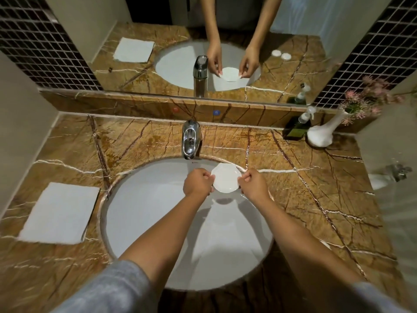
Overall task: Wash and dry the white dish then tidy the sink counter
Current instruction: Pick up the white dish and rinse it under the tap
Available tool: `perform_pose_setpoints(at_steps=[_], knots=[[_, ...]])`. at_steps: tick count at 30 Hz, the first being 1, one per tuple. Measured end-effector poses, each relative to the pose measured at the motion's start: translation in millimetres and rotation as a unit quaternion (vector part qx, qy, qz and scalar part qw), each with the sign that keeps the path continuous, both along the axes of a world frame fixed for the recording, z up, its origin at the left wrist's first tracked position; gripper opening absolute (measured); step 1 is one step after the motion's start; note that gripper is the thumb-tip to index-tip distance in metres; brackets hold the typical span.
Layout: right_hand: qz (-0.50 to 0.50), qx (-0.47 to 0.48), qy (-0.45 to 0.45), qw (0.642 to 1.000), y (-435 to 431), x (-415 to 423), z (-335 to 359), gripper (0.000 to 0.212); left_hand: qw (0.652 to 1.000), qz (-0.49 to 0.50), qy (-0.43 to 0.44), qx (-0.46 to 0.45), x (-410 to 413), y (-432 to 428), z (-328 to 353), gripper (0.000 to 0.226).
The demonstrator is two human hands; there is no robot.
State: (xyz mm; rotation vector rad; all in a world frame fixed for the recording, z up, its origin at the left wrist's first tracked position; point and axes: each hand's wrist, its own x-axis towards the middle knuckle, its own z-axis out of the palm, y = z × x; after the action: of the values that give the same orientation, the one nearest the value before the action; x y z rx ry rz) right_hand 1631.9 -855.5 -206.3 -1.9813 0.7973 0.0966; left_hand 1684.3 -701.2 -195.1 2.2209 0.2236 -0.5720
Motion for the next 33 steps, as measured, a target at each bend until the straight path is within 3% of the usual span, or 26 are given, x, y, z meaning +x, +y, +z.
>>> perform_pose_setpoints(at_steps=[7, 11, 18, 25, 33], knots=[[0.128, -0.046, 0.039, 0.990, 25, -19, -5, 0.021, 0.994, -0.068, 0.004, 0.082, -22, 37, -12, 0.015], [0.206, -0.072, 0.023, 0.976, 34, -27, -6, 0.008, 0.987, -0.098, -0.019, 0.123, -30, 52, -18, 0.021], [0.301, -0.175, -0.042, 0.936, 53, -41, -7, 0.008, 0.992, -0.077, -0.060, 0.076, -52, 71, -26, 0.009], [0.308, -0.192, -0.057, 0.930, 60, -47, -8, 0.009, 0.992, -0.060, -0.087, 0.063, -61, 80, -32, 0.013], [0.258, -0.173, -0.040, 0.950, 79, -41, -5, 0.013, 0.988, -0.113, -0.103, 0.032, -54, 106, -30, 0.016]])
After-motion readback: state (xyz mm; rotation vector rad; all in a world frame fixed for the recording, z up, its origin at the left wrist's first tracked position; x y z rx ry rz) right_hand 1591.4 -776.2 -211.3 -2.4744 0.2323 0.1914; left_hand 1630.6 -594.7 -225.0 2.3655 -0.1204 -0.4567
